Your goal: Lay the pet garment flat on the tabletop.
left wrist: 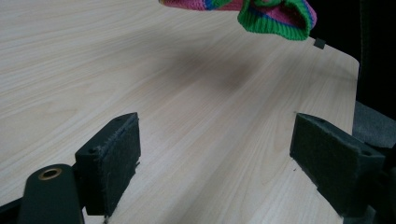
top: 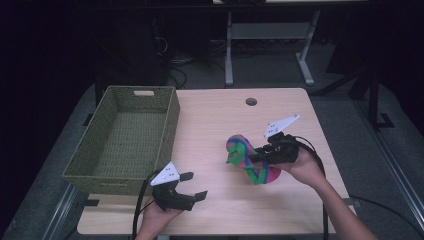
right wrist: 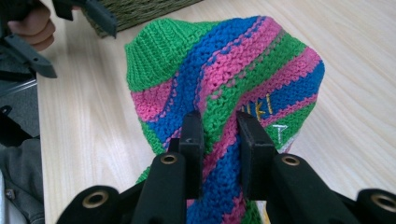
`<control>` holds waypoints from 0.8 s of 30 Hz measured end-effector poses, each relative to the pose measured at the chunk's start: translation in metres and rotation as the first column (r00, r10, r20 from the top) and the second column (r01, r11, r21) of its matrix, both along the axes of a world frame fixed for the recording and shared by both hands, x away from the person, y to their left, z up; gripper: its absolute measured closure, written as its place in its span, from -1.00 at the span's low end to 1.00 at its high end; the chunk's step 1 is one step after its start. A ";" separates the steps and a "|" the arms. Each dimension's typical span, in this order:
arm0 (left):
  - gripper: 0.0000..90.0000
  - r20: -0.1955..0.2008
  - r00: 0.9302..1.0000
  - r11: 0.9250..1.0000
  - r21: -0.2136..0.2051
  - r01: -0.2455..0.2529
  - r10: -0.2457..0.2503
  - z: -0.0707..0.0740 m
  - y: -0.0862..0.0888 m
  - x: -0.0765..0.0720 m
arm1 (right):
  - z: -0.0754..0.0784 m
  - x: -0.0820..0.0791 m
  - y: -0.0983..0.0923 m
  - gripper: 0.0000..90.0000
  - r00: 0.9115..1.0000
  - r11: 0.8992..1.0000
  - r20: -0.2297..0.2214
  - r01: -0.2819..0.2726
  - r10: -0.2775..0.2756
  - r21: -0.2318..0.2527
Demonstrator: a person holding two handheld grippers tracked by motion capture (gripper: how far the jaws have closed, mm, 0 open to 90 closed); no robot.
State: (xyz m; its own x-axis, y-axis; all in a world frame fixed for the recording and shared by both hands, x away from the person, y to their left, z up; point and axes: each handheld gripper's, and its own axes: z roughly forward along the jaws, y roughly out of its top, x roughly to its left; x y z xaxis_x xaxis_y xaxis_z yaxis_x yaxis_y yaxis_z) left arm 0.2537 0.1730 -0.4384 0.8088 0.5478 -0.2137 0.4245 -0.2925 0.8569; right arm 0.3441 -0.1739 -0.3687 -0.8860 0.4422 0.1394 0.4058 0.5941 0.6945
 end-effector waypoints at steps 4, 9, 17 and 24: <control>-0.65 -0.009 1.000 1.000 0.008 0.006 -0.006 -0.001 -0.001 0.000 | -0.003 -0.004 0.003 0.64 1.000 1.000 -0.002 -0.017 0.017 0.000; -0.65 -0.004 1.000 1.000 0.003 0.009 -0.008 -0.001 0.000 0.001 | -0.008 -0.011 0.007 0.64 0.999 0.999 -0.006 -0.043 0.043 -0.003; -0.65 -0.004 1.000 1.000 0.000 0.001 -0.001 0.000 0.001 -0.001 | -0.022 -0.019 0.014 0.63 0.996 0.996 -0.015 -0.085 0.085 -0.019; -0.65 -0.005 1.000 1.000 -0.006 -0.002 0.002 0.000 0.003 0.000 | -0.033 -0.022 0.020 0.63 0.992 0.991 -0.015 -0.124 0.124 -0.041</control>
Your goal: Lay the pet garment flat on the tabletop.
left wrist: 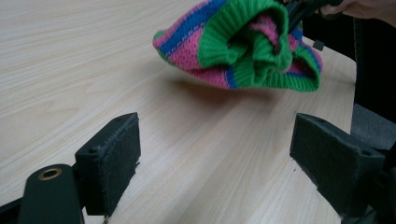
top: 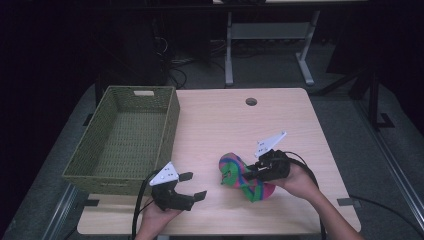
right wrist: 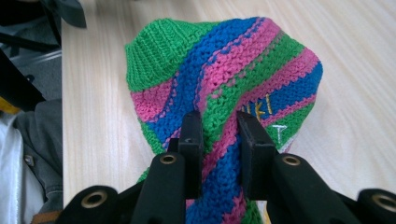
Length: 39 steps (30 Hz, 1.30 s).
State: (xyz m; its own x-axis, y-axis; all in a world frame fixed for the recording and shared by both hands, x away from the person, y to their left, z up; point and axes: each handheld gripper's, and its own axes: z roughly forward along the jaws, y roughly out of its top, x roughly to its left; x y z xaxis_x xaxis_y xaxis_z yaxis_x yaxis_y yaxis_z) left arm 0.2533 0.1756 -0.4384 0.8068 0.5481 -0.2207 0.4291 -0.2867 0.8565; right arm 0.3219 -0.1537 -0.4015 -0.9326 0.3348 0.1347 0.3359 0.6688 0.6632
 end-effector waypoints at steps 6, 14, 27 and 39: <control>-0.65 0.003 1.000 1.000 0.003 0.002 -0.002 0.001 0.001 0.000 | -0.015 0.000 0.009 0.62 1.000 0.999 -0.016 -0.026 0.025 -0.042; -0.65 0.007 1.000 1.000 -0.002 0.000 0.000 0.001 0.001 -0.001 | -0.035 -0.003 0.025 0.45 0.994 0.987 -0.046 -0.108 0.103 -0.118; -0.65 0.011 1.000 1.000 0.001 -0.004 0.004 0.002 0.002 -0.001 | -0.045 -0.007 0.027 -0.12 0.987 0.986 -0.095 -0.140 0.131 -0.096; -0.65 0.013 1.000 1.000 0.000 -0.004 0.004 0.003 0.002 -0.001 | -0.016 -0.024 0.020 -0.11 0.989 0.989 -0.022 -0.149 0.149 -0.019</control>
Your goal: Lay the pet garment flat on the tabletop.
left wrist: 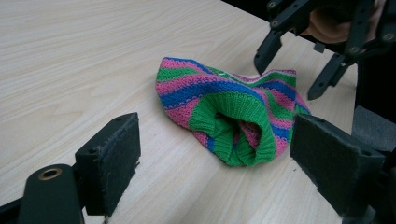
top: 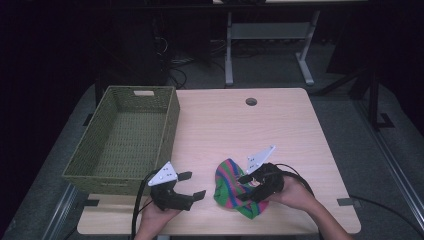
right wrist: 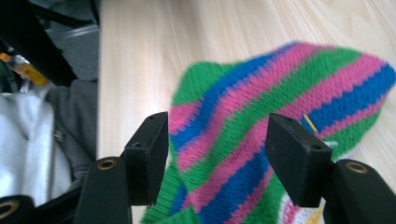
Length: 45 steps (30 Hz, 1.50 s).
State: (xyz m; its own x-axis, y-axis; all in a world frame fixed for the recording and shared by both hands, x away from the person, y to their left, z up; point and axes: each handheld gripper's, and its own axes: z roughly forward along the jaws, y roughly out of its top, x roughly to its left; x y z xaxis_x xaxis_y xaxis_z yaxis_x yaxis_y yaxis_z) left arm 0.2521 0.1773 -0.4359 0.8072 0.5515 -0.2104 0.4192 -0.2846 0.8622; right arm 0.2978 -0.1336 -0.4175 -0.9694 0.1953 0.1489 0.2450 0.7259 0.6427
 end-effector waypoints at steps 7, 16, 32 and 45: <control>-0.65 0.002 1.000 1.000 -0.007 0.001 -0.001 0.000 -0.001 0.000 | 0.011 -0.010 0.003 0.05 1.000 0.998 -0.007 -0.027 0.027 0.055; -0.65 -0.002 1.000 1.000 -0.004 0.002 -0.002 0.000 0.000 0.000 | -0.003 -0.014 0.027 0.19 0.995 0.995 -0.016 -0.097 0.096 -0.004; -0.65 0.001 1.000 1.000 -0.007 0.000 0.000 0.001 0.000 -0.001 | -0.036 -0.024 0.047 0.37 0.992 0.990 0.116 -0.033 0.050 -0.137; -0.65 -0.012 1.000 1.000 -0.013 0.002 -0.002 0.000 -0.001 0.000 | -0.034 -0.018 0.045 0.64 0.995 0.991 0.101 -0.014 0.027 -0.131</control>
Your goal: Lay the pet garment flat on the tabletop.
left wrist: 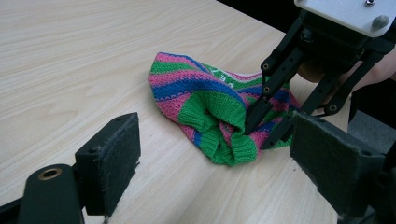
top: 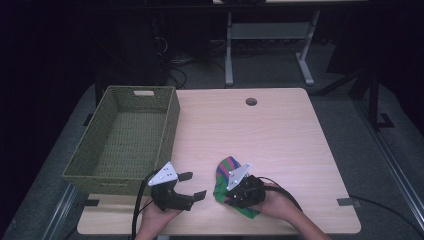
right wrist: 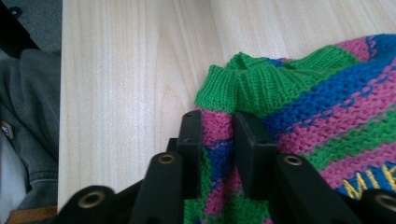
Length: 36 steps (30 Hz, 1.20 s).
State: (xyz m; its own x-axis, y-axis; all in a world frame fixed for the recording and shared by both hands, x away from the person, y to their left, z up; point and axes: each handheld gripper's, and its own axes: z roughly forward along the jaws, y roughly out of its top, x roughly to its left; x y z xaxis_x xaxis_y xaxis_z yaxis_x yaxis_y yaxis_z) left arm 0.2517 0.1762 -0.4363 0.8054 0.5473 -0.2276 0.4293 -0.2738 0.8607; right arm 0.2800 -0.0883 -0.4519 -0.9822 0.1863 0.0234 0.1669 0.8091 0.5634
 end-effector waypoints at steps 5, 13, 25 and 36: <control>-0.65 -0.002 1.000 1.000 0.001 0.005 -0.005 0.000 -0.001 0.000 | 0.003 -0.001 -0.002 0.72 1.000 1.000 -0.008 0.003 -0.003 0.002; -0.65 0.001 1.000 1.000 0.000 0.006 -0.006 0.000 -0.001 0.000 | 0.007 -0.001 -0.004 0.80 1.000 1.000 -0.013 0.003 -0.003 0.017; -0.65 0.002 1.000 1.000 0.002 0.005 -0.005 0.000 -0.001 0.000 | 0.025 -0.002 -0.019 0.82 1.000 0.996 0.006 0.020 -0.020 0.089; -0.65 0.003 1.000 1.000 0.000 0.006 -0.006 0.000 -0.003 -0.001 | 0.047 -0.002 -0.033 0.83 0.999 0.991 0.012 0.033 -0.035 0.128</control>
